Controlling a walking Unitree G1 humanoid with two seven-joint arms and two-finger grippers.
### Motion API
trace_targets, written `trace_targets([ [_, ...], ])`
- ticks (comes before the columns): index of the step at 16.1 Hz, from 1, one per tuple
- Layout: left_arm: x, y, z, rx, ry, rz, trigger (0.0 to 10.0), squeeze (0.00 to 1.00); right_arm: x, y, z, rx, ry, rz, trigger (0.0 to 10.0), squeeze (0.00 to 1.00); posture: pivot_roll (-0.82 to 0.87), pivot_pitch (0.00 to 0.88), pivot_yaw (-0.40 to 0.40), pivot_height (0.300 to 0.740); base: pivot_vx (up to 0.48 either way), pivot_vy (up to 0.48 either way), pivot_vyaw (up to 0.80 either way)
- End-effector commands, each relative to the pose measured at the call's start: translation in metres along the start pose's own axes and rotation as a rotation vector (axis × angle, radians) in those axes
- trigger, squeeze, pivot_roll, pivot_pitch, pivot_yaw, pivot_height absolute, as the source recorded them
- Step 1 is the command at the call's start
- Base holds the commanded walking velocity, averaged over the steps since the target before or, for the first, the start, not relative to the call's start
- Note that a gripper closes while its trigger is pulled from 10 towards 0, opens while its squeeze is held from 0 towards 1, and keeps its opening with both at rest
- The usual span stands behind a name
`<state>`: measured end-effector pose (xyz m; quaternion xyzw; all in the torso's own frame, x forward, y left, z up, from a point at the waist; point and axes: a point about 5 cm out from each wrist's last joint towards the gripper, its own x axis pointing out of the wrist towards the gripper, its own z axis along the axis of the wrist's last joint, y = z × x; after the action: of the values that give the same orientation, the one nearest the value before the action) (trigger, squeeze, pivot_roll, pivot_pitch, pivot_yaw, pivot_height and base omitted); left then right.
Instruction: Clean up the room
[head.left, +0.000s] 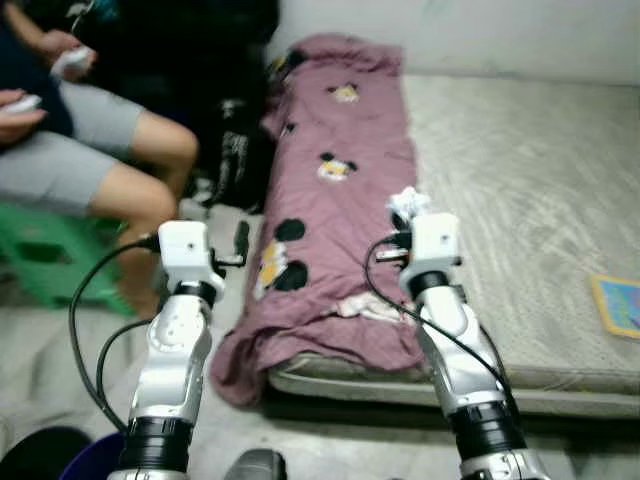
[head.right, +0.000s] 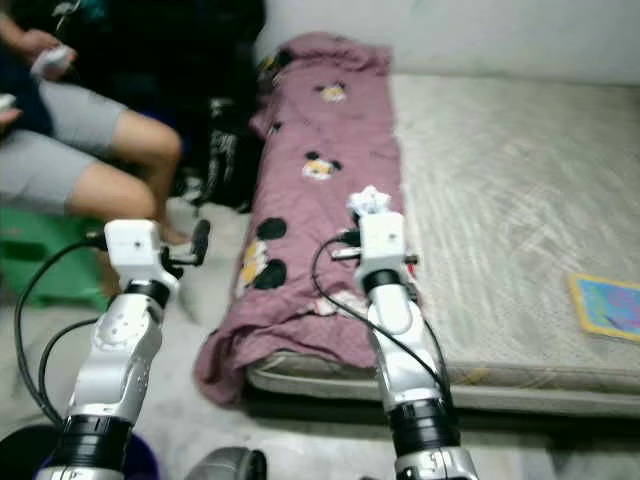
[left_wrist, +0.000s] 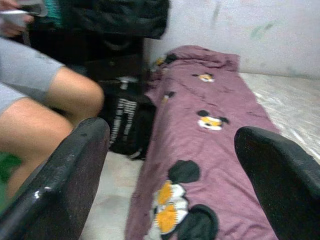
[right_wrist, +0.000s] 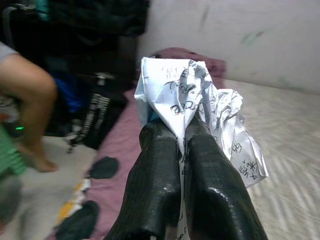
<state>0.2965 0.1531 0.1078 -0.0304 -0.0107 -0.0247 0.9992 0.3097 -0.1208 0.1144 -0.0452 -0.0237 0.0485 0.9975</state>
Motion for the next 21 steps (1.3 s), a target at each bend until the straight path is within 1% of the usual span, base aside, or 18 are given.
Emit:
trace_targets([
  [1,0.0004,-0.0014,0.001,0.001,0.001,-0.005,10.0,0.0,0.0008,-0.0029,0.0023,0.001,-0.011,-0.004,10.0,0.0,0.1,0.0,0.029,0.74,0.0,0.0,0.8],
  [12,0.0021,-0.0029,0.0012,0.003,0.002,-0.003,10.0,0.0,0.0027,-0.0015,0.0038,-0.012,-0.02,0.016,10.0,0.0,0.09,0.0,0.022,0.74,0.0,0.0,0.8],
  [18,0.0036,0.002,0.001,0.021,0.011,0.044,10.0,0.0,0.005,0.001,0.006,-0.014,-0.03,0.035,10.0,0.0,0.1,0.0,0.019,0.74,0.0,0.0,0.8],
  [20,-0.0003,0.0054,-0.0013,0.026,0.014,0.079,10.0,0.0,0.0047,0.0032,0.0046,-0.014,-0.028,0.049,10.0,0.0,0.11,0.0,0.008,0.74,0.0,0.0,0.8],
  [21,-0.0036,0.0066,-0.003,0.021,0.019,0.094,10.0,0.0,0.0054,0.0044,0.0039,-0.015,-0.024,0.062,10.0,0.0,0.13,0.0,-0.016,0.74,0.0,0.0,0.8],
])
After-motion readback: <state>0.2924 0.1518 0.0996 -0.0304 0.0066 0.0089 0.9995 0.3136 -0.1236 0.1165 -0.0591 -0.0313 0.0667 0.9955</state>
